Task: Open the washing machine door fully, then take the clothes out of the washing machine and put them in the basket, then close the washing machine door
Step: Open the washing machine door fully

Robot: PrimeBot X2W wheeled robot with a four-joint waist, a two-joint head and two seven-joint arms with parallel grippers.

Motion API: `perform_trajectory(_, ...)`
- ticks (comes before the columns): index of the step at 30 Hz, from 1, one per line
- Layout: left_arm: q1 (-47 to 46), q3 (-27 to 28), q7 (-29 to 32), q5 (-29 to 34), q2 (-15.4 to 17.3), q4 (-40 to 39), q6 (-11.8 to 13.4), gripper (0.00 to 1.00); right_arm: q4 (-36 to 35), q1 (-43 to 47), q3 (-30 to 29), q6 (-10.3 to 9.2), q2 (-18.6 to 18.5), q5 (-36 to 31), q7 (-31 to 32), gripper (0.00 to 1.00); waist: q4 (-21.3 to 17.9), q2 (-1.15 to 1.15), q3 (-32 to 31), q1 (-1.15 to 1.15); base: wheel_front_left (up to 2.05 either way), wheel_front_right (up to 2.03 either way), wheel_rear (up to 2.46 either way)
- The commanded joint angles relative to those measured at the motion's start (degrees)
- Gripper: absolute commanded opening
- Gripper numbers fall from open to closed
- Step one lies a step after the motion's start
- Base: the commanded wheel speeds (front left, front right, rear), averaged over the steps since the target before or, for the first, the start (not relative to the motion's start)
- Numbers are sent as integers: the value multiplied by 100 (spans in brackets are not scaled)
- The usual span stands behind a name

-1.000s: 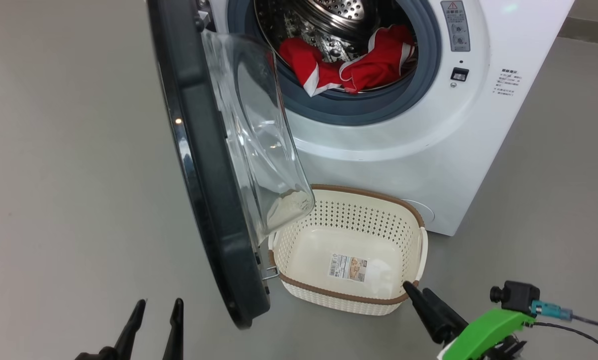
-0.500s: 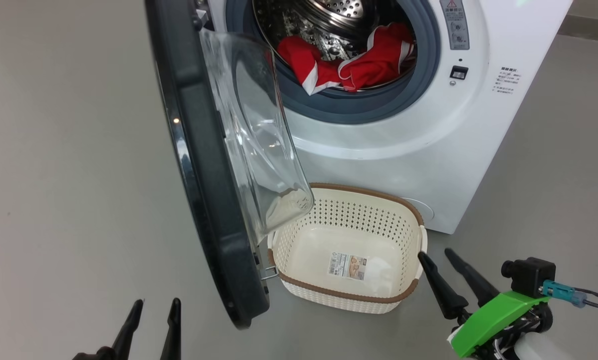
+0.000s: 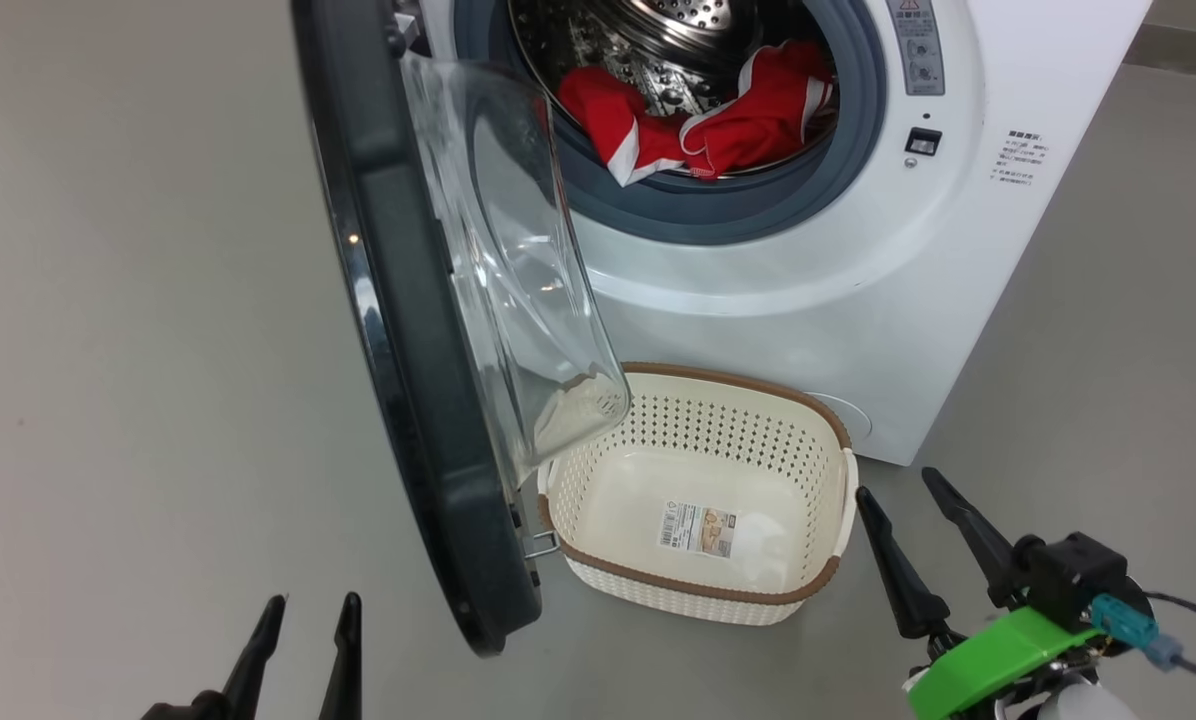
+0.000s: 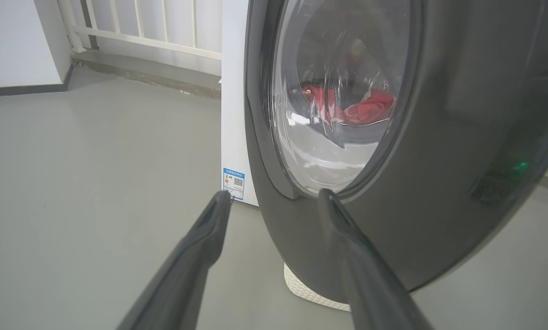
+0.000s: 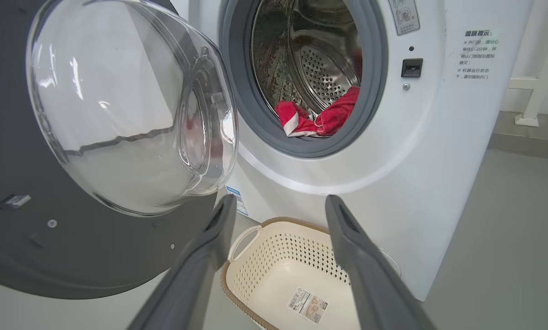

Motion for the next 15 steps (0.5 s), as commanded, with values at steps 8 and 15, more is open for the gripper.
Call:
perform_trajectory(8,-106,211,-71,54,60,-219,-31,100,-262,288,-201,43,194,-448,-56,100,25,0,-32,0,0,0,0)
perform_trajectory(15,-166,415,-71,-27,60,-577,20,0,-288,349,-221,43,264,-505,-56,100,5,0,-58,0,0,0,0)
